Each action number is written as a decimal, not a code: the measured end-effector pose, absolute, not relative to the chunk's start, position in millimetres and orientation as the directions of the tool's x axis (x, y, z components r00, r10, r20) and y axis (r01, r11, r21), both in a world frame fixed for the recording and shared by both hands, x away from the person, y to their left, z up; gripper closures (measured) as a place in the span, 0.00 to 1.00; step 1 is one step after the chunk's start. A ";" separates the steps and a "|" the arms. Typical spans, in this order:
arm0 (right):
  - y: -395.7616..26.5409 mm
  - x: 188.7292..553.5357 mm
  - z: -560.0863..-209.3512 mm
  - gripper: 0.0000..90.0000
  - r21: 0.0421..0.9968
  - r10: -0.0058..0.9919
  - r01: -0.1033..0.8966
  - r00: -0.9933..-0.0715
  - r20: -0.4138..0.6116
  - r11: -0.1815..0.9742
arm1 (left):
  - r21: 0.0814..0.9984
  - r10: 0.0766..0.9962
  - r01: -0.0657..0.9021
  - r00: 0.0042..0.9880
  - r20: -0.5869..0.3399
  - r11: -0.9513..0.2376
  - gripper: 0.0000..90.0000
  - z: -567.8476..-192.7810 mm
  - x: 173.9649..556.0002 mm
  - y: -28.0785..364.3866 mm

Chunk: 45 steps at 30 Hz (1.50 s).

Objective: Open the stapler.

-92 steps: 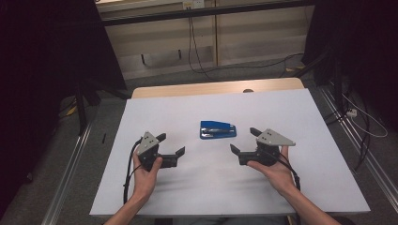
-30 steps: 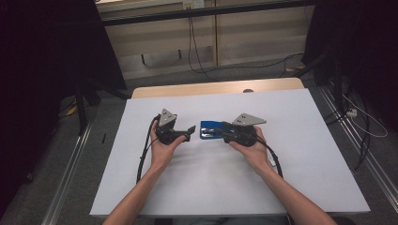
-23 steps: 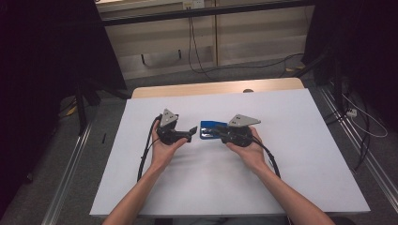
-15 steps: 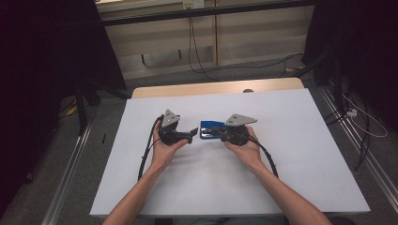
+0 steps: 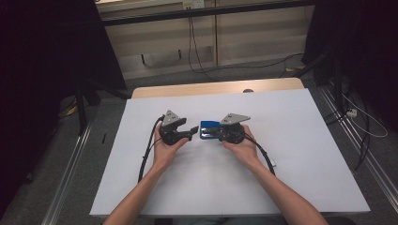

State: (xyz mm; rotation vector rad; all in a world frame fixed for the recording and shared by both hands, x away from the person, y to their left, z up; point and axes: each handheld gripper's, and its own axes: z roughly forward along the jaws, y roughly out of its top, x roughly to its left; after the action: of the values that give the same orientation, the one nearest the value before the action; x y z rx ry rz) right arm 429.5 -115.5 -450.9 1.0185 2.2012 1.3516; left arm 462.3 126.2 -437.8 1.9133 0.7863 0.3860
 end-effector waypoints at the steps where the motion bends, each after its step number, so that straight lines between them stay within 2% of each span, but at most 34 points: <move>1: -115.6 429.6 -451.3 1.00 0.876 0.735 0.390 -0.675 0.062 0.285 | 0.879 0.673 0.381 0.733 -0.099 -0.286 0.42 -438.6 462.1 125.1; 5: -115.3 430.6 -453.2 1.00 0.868 0.733 0.396 -0.678 0.056 0.300 | 0.872 0.663 0.385 0.742 -0.097 -0.303 0.63 -439.2 461.5 121.4; 6: -115.3 430.8 -453.3 1.00 0.865 0.733 0.398 -0.678 0.054 0.305 | 0.872 0.662 0.386 0.743 -0.100 -0.301 0.66 -439.6 461.4 120.5; 7: -115.2 431.5 -453.2 1.00 0.863 0.732 0.397 -0.680 0.049 0.311 | 0.871 0.649 0.387 0.753 -0.109 -0.303 0.77 -440.2 461.9 119.7; 8: -115.2 431.5 -453.2 1.00 0.863 0.732 0.397 -0.680 0.049 0.311 | 0.869 0.646 0.385 0.756 -0.104 -0.311 0.77 -440.2 461.8 119.2; 10: -115.2 432.5 -452.9 1.00 0.859 0.730 0.395 -0.683 0.039 0.324 | 0.864 0.635 0.390 0.765 -0.112 -0.318 0.87 -441.0 462.4 117.3; 13: -115.2 433.7 -453.2 1.00 0.855 0.734 0.397 -0.679 0.029 0.333 | 0.851 0.625 0.391 0.774 -0.099 -0.350 0.96 -441.7 462.5 114.4; 17: -115.4 434.6 -454.7 1.00 0.849 0.736 0.407 -0.677 0.033 0.336 | 0.849 0.630 0.405 0.768 -0.115 -0.339 1.00 -439.3 464.4 115.3; 28: -114.2 438.5 -459.2 1.00 0.815 0.736 0.439 -0.677 0.022 0.379 | 0.844 0.648 0.398 0.758 -0.082 -0.359 1.00 -443.7 472.2 111.4; 32: -113.4 439.2 -459.2 1.00 0.808 0.741 0.452 -0.671 0.028 0.379 | 0.848 0.646 0.420 0.752 -0.127 -0.323 1.00 -444.5 474.3 111.5; 45: -112.7 438.2 -459.4 1.00 0.807 0.750 0.461 -0.660 0.034 0.369 | 0.823 0.638 0.410 0.766 -0.078 -0.393 1.00 -449.9 475.5 109.8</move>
State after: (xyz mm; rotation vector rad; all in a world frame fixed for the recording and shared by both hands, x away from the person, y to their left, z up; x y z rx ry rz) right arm 438.2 -112.7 -459.4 1.0620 2.2956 1.1884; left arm 475.5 109.8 -449.9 2.0389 0.7850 0.3123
